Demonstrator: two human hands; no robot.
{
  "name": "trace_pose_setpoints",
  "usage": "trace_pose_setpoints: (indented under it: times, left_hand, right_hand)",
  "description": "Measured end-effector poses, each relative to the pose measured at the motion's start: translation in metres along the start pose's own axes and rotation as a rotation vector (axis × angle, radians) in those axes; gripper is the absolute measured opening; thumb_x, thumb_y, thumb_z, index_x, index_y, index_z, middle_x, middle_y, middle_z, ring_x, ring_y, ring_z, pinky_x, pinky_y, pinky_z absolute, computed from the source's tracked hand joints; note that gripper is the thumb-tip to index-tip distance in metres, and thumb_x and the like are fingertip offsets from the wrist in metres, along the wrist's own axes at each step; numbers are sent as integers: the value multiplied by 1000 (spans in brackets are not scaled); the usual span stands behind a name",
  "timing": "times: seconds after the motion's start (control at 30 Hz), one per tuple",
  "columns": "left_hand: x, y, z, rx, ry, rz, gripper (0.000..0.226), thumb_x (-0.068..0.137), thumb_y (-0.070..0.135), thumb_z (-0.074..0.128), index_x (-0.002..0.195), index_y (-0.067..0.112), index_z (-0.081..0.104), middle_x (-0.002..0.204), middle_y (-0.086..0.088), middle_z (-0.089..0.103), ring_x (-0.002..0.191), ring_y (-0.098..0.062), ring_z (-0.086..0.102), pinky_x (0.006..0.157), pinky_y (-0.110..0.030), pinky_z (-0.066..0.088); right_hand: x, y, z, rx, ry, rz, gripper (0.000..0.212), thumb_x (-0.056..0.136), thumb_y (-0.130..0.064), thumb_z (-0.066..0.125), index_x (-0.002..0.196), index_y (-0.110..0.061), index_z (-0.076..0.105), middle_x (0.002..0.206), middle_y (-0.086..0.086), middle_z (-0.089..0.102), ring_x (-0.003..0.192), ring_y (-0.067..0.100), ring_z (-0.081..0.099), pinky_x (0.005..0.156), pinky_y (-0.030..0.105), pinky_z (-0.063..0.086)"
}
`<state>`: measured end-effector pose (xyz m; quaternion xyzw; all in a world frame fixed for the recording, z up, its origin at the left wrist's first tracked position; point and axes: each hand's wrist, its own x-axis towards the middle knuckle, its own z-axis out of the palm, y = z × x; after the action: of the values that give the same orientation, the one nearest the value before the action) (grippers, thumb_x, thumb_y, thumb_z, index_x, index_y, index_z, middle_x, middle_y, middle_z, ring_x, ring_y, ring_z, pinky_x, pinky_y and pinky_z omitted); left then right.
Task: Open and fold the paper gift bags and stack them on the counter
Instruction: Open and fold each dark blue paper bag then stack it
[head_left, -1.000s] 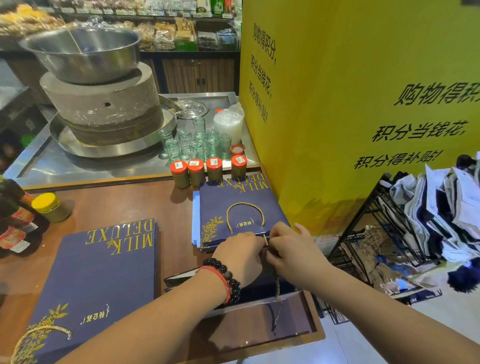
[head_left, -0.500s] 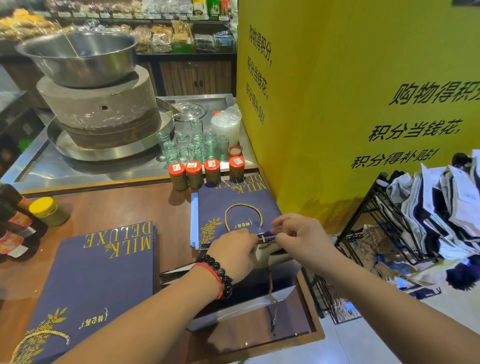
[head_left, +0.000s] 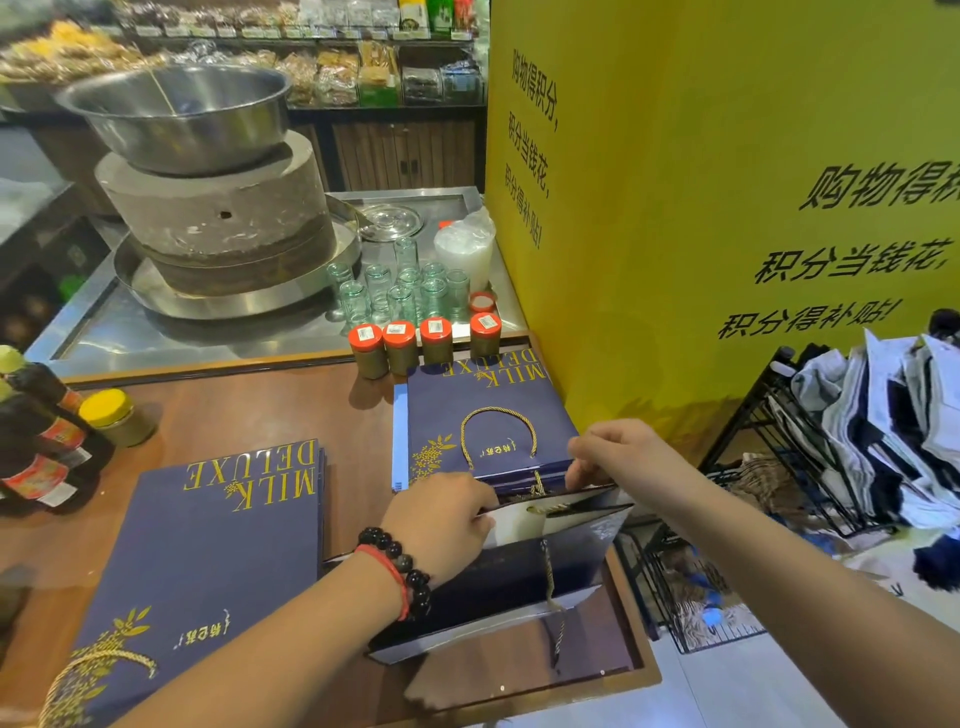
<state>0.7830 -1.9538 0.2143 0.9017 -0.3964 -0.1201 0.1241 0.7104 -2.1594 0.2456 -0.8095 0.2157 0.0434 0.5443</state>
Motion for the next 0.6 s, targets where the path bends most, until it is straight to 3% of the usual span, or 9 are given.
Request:
trace_pose_setpoints:
  times: [0.1,0.23,0.3,0.37,0.5,0.6]
  left_hand:
    - [-4,2,1,18,24,14,16,94,30,49,94,22,63,97,4,61,95,-22,58,72,-30,46]
    - [-5,3,2,40,37,17,17,93,30,47,93,21,61,95,3,58,93,-23,57,68,-30,43]
    - [-5,4,3,46,42,20,17,93,30,45,94,22,61,95,2,56,93,-24,57,65,-29,39]
    - [-6,4,4,53,48,16,20,93,32,44,102,25,61,98,2,56,96,-25,56,69,-31,42]
    - [-8,3,4,44,61,13,22,95,34,45,109,31,61,101,2,59,98,-24,57,73,-33,45]
    - [-9,3,2,27,61,18,20,95,33,45,105,29,62,104,2,58,99,-24,55,71,-31,40]
  right_hand:
    - [12,-9,3,-341,-96,36,24,95,-25,50,79,-13,63,78,4,73,76,16,66,80,35,50]
    - [25,-23,26,-692,-309,67,26,101,-27,39,111,-15,59,94,0,59,97,23,59,84,32,45]
    - [30,-26,38,-641,-389,82,30,100,-26,44,116,-9,62,95,3,57,98,28,60,82,32,44]
    - [32,-29,48,-545,-422,115,29,96,-27,53,111,-6,65,91,6,57,87,24,58,77,33,43]
    - [38,-22,54,-379,-368,94,20,83,-17,67,102,-24,67,108,-4,60,99,18,58,82,29,43]
    - [39,-19,51,-259,-311,105,22,81,-8,68,96,-24,69,93,-3,63,86,18,62,74,27,48]
